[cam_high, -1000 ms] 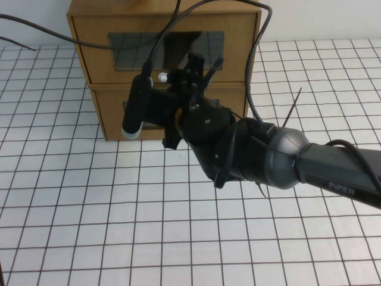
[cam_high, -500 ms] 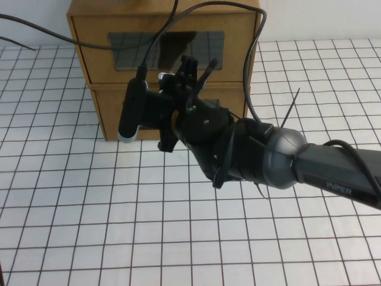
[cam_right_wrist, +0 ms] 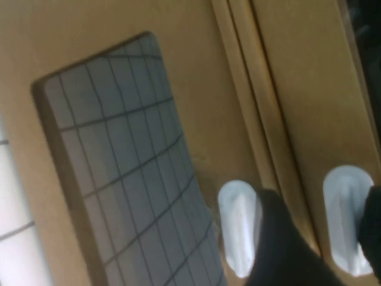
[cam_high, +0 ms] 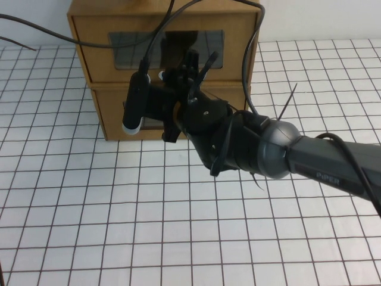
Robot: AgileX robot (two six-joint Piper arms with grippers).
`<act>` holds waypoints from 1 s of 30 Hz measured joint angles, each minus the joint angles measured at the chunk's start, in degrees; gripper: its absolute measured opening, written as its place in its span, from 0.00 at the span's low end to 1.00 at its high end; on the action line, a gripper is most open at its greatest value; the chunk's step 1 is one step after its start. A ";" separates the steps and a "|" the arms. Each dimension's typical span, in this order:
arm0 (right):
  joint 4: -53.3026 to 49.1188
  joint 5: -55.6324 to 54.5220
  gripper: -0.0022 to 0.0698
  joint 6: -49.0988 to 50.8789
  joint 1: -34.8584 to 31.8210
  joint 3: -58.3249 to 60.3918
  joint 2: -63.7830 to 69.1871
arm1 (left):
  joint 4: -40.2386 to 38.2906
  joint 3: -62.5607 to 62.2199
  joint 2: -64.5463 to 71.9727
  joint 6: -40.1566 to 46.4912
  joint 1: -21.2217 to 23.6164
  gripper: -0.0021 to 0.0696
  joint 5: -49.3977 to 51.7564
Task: Open the shoe box
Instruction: 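Pull the top drawer of the cardboard box fully open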
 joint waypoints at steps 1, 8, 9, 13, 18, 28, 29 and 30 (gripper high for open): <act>0.00 0.00 0.41 0.00 -0.13 0.00 0.00 | 0.00 0.00 0.00 0.14 0.00 0.02 0.00; 0.00 -0.11 0.37 0.00 -0.38 -0.09 0.00 | 0.00 0.00 0.00 0.14 0.00 0.02 0.00; 0.00 -0.11 0.35 0.00 -0.38 -0.09 0.00 | 0.00 0.00 0.00 0.14 0.00 0.02 0.00; -0.35 -0.11 0.27 0.00 -0.48 -0.09 0.00 | 0.00 0.00 0.00 0.26 0.00 0.02 0.12; -0.37 -0.11 0.24 0.00 -0.48 -0.09 0.00 | 0.00 0.00 0.00 0.28 0.00 0.02 0.12; -0.57 0.50 0.24 -1.14 -0.48 -0.09 0.12 | 0.00 0.00 0.00 0.38 0.00 0.02 0.32; -0.57 0.71 0.24 -1.40 -0.48 -0.24 0.25 | 0.00 0.00 0.00 0.38 0.00 0.02 0.32; -0.57 1.07 0.24 -1.55 -0.48 -0.49 0.52 | 0.00 0.00 0.00 0.38 0.00 0.02 0.32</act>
